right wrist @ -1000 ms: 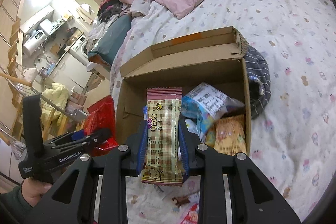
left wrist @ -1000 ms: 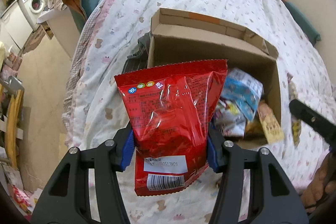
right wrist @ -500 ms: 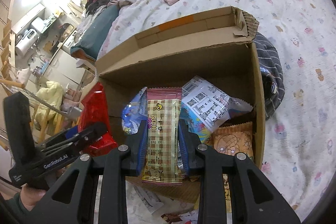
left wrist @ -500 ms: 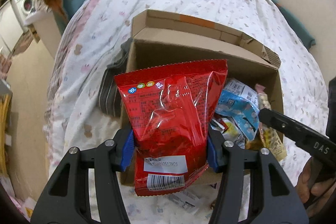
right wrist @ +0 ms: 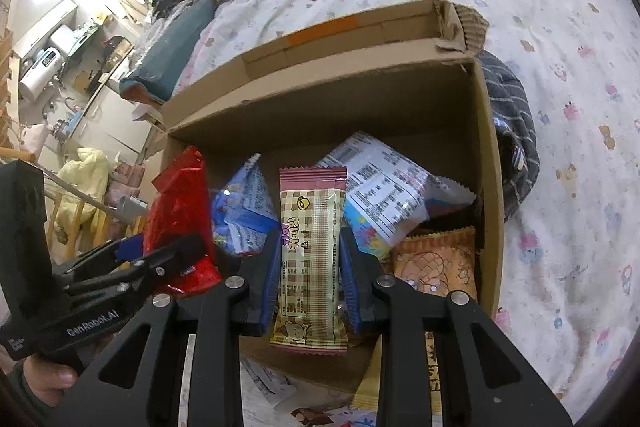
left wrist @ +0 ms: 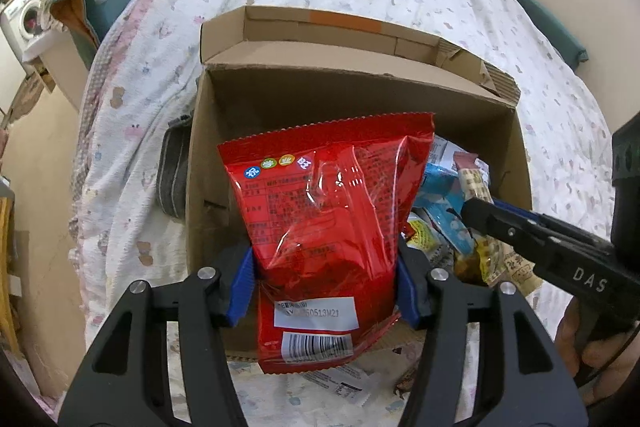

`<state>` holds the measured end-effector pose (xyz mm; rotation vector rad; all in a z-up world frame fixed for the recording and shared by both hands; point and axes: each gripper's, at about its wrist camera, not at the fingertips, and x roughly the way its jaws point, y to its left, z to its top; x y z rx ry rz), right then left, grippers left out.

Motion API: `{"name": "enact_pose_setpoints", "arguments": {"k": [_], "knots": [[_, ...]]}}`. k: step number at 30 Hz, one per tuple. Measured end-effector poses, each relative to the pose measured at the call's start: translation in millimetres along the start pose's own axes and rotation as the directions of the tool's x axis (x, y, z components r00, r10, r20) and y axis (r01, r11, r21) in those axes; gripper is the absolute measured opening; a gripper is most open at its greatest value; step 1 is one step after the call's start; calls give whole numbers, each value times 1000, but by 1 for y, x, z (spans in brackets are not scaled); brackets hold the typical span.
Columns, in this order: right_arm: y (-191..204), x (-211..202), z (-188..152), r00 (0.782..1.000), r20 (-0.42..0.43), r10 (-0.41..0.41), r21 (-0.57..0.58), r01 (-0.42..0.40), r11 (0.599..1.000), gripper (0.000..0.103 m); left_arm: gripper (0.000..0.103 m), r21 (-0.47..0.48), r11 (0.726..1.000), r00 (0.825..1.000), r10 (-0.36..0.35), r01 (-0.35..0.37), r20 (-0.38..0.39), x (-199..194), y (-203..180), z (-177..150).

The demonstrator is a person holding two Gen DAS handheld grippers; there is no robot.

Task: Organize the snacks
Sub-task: 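Carry both snacks over the box and open both tools to drop them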

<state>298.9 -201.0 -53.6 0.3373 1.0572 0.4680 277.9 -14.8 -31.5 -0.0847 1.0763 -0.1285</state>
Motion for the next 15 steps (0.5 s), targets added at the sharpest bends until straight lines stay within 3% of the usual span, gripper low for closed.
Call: {"name": "enact_pose_setpoints", "arguments": {"k": [5,9,15], "knots": [[-2,-2,-1,1000,6,8,8,-8,1000,29,63,22,999,1000,26,-26,14,-5,-2,-2],[-5,-4,-1,1000,12,10,14,-10,1000,30,82,-19,1000,1000,-5,5,23,-10,1,-5],[-7,-6,-1,1000,18,20,24,-21,1000,30,83,-30,1000,1000,-3,3,26,-12,2,-6]]}}
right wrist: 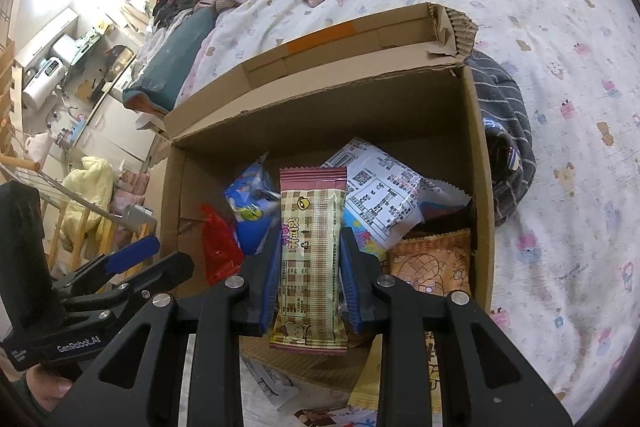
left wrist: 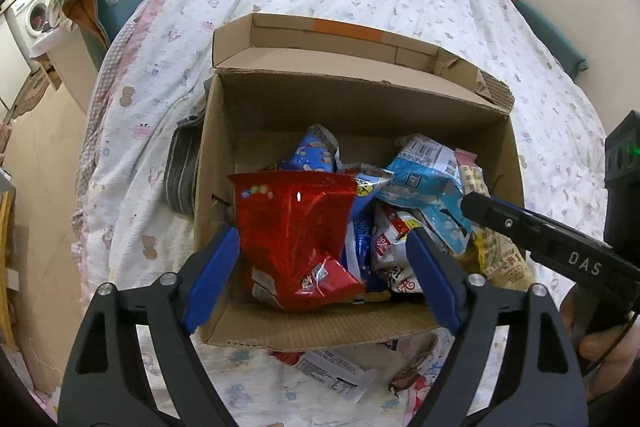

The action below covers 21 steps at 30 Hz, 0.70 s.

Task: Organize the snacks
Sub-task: 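Carry both snacks over the box and open both tools to drop them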

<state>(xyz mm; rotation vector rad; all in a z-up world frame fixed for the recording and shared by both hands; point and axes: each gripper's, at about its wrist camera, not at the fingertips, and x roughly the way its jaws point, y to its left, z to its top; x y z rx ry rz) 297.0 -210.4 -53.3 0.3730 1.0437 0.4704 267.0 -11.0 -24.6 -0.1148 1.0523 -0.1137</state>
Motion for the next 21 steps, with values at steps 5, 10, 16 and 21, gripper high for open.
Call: {"name": "enact_pose_setpoints", "arguments": {"k": [5,10,16,21], "knots": [[-1,-4,0,1000,12,24,11,-24,1000,34,83,-14,1000,1000,-3,3,6,-2,3,0],[-1,-15,4,997,72,43,22,-44,999,87,83,-12,1000,1000,5,-5,15,-3,3,-2],[-1,-27,7,994,103,44,21,-46,999,87,83,9,1000,1000,18,-18,23,-7,-1,-8],[0,-36,0,993,107,39,26,-42,999,87,83,-4,1000,1000,11,-11,19,-14,-1,-17]]}}
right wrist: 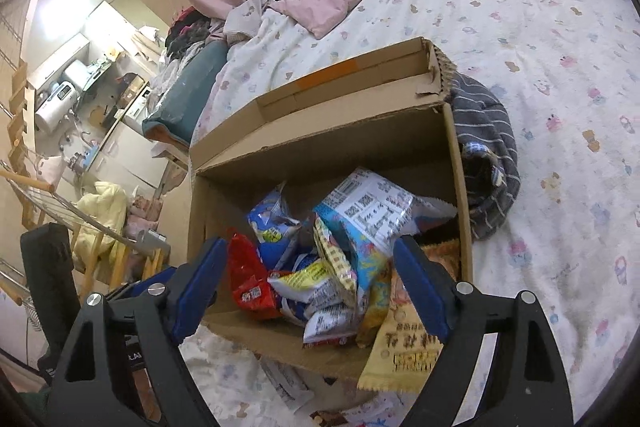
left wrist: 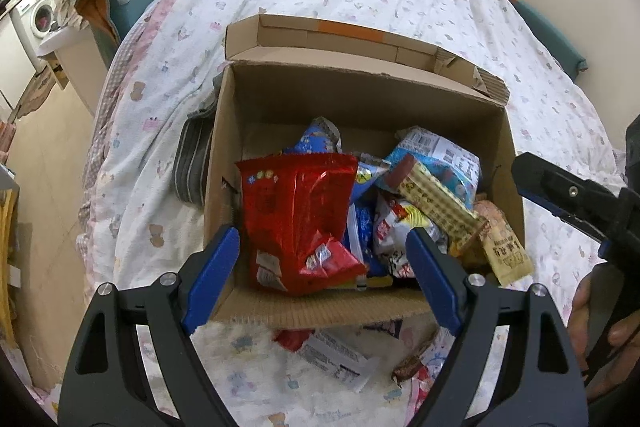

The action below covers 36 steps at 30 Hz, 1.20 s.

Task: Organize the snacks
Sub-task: 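Carry both snacks over the box and open both tools to drop them, then withdraw both tools from the box toward the remaining snacks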

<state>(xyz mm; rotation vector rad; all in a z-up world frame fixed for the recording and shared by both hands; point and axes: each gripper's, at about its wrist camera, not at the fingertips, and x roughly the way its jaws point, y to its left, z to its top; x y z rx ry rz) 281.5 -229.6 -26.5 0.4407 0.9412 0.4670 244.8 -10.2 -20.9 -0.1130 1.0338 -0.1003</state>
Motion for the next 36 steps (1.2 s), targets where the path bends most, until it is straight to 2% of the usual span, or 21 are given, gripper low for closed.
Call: {"name": "enact_pose_setpoints", "arguments": {"k": [10,21,33,36], "knots": [[8,-27,-29,999,-7,-36,-33,35,999,87,83,3,1000,1000,10,-10,0,-20,4,-23],[-1,-48,-68,998,-39,-58,31,59,998,87,83,-18,1000,1000,9,-10,-21,-34,5,-50],[-12,-50,-113,988,-115,-105,47,111,993,87,83,-43,999,998,7,-10,-70,-36,10,-89],[-26,-44,-123,978,-162,-133,70,146,987,88,83,-59,998,996,20,-25,-84,-34,14,-97]]}}
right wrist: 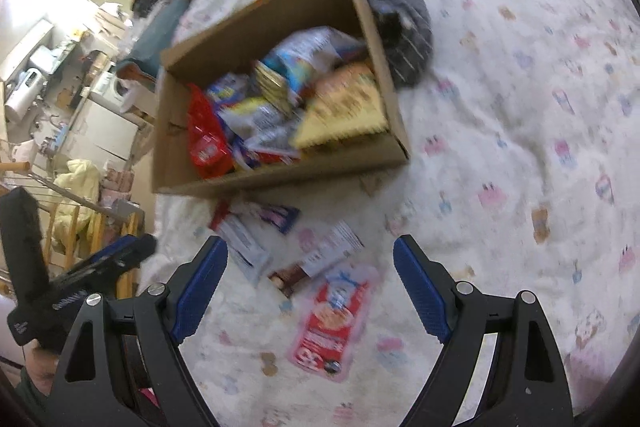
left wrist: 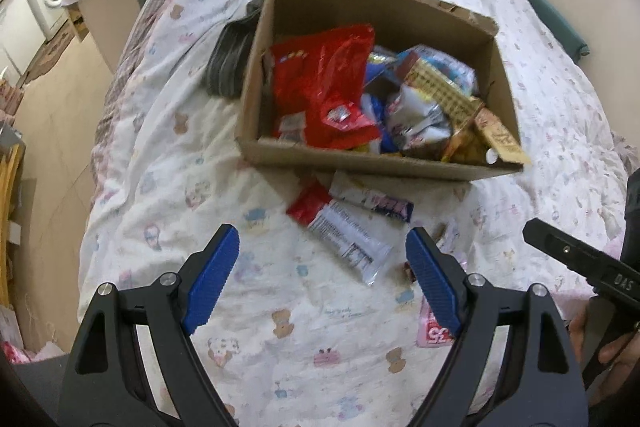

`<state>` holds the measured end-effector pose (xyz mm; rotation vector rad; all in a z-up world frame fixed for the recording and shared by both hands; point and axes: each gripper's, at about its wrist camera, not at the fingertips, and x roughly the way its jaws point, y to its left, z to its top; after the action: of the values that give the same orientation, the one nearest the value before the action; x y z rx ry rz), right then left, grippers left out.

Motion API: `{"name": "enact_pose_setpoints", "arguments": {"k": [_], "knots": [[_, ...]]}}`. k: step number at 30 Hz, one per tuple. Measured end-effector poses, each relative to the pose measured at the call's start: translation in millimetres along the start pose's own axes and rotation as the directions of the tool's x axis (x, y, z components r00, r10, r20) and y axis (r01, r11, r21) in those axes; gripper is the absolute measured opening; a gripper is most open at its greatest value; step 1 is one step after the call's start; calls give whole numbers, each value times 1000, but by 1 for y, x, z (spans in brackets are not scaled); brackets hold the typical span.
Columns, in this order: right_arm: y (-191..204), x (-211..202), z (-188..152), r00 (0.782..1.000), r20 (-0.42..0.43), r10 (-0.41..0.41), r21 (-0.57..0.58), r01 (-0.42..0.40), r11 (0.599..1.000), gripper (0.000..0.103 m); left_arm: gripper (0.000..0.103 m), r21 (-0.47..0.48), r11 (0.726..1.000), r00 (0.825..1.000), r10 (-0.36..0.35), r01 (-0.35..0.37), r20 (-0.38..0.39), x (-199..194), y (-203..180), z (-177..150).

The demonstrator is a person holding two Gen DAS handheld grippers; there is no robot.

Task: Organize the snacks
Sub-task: 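Withdraw both tools from the box toward the remaining snacks, then grasp the pink pouch with the right tool while the left tool grasps the red-white bar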

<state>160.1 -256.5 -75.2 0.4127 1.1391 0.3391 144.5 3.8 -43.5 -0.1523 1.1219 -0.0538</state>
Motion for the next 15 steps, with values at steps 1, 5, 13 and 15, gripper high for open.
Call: {"name": "enact_pose_setpoints", "arguments": {"k": [1,5,13,15], "knots": [[-6,3,-2,1000,-15,-13,15,13,1000,88,83,-6,1000,1000,8,-8,-3,1,2,-2],[-25,16,-8,997,-74,-27,82,33,996,88,83,-44,998,999,33,-34,-13,4,13,-8],[-22,62,-24,960,-278,-45,94,73,993,89,83,-76,996,999,42,-43,-17,6,22,-7],[-11,76,-31,943,-329,-39,65,64,996,89,83,-79,996,999,44,-45,-17,7,24,-7]]}}
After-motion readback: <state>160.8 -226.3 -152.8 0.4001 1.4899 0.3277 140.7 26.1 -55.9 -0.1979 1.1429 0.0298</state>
